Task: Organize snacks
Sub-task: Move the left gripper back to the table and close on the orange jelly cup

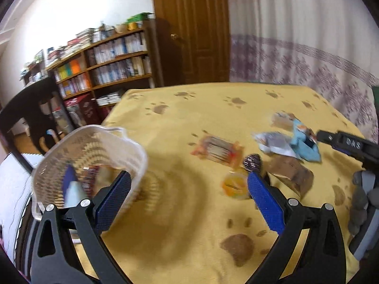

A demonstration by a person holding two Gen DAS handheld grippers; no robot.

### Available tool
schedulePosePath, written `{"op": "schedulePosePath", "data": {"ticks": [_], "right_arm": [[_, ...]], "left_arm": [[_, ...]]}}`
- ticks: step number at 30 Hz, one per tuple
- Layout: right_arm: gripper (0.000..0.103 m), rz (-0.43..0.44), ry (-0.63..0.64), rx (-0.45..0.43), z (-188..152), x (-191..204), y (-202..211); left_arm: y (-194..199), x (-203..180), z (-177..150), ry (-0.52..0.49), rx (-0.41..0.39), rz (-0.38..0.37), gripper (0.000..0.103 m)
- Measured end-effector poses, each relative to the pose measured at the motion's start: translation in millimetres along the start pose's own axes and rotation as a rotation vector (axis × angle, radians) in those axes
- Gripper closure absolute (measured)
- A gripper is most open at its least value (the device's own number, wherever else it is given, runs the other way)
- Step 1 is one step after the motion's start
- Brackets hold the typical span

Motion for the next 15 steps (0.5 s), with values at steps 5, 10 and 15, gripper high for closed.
{"op": "schedulePosePath", "data": {"ticks": [5, 10, 15], "right_arm": [[0.033, 0.01, -0.009, 0.012, -4, -2, -2], [0.032, 0.015, -0.018, 0.017, -6, -2, -2], [0.032, 0.016, -0.022, 0.027, -9, -3, -5]], "left_arm": [[-26, -18, -8, -0.009, 0.066, -0.058, 0.019], [-42, -30, -8, -0.003, 0.085, -0.11, 0.031], [-60, -33, -10, 0.046, 0.105, -0.178, 0.039]]}}
Point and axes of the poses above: each gripper's, at about its wrist camera, not at the fingertips, and y roughly against the way its jaws point, x to its left, z to its top, the point moved 7 cm from there along -y, roughly the way its jaws point, and after that the axes turned 1 degree about z, right-handed, at the moved point
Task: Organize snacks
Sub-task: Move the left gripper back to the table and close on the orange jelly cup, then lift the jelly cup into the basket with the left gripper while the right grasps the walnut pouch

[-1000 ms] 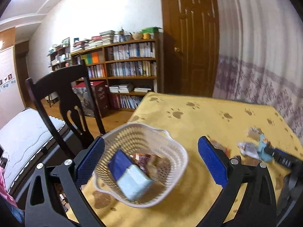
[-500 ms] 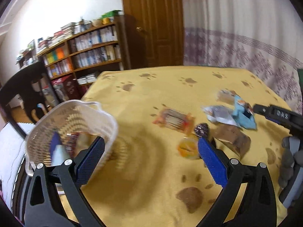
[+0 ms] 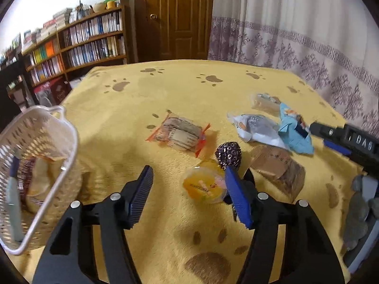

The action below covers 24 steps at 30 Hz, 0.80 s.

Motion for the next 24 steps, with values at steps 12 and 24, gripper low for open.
{"op": "schedulePosePath", "data": {"ticks": [12, 24], "right_arm": [[0.032, -0.005, 0.026, 0.025, -10, 9, -7], [0.032, 0.068, 0.125, 0.09, -23, 32, -13]], "left_arm": [[-19, -5, -9, 0.007, 0.05, -0.066, 0.053], [-1, -7, -8, -0.02, -0.011, -0.048, 0.057]]}}
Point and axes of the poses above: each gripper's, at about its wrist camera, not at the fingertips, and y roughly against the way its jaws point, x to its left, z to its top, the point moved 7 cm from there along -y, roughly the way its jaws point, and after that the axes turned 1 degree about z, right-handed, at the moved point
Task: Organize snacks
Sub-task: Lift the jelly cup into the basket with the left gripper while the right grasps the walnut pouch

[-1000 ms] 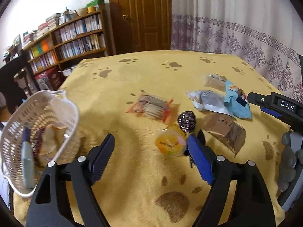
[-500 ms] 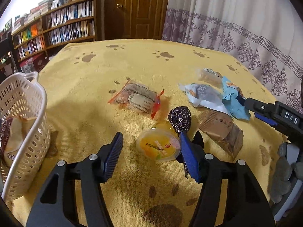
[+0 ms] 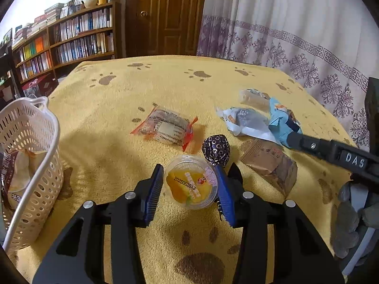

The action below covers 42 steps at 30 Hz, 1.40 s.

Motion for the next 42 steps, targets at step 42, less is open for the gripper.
{"op": "schedulePosePath", "data": {"ticks": [42], "right_arm": [[0.046, -0.124, 0.383, 0.104, -22, 51, -33]], "left_arm": [[91, 61, 48, 0.102, -0.159, 0.124, 0.059]]}}
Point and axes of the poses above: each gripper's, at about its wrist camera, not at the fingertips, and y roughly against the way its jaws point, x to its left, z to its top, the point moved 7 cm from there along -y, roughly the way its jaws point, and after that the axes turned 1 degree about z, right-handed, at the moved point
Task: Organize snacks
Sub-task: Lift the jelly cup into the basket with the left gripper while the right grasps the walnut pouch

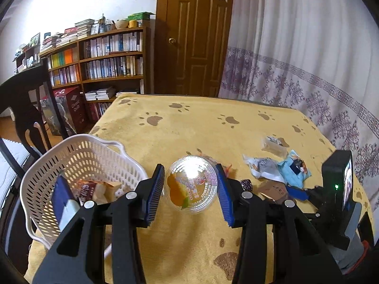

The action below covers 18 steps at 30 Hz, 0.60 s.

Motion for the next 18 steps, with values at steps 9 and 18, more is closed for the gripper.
{"op": "schedulePosePath", "data": {"ticks": [9, 18], "right_arm": [[0.048, 0.004, -0.009, -0.002, 0, -3, 1], [0.048, 0.005, -0.01, -0.002, 0, -3, 1]], "left_arm": [[14, 47, 19, 0.088, -0.051, 0.068, 0.059], [33, 96, 34, 0.163, -0.108, 0.171, 0.055]]}}
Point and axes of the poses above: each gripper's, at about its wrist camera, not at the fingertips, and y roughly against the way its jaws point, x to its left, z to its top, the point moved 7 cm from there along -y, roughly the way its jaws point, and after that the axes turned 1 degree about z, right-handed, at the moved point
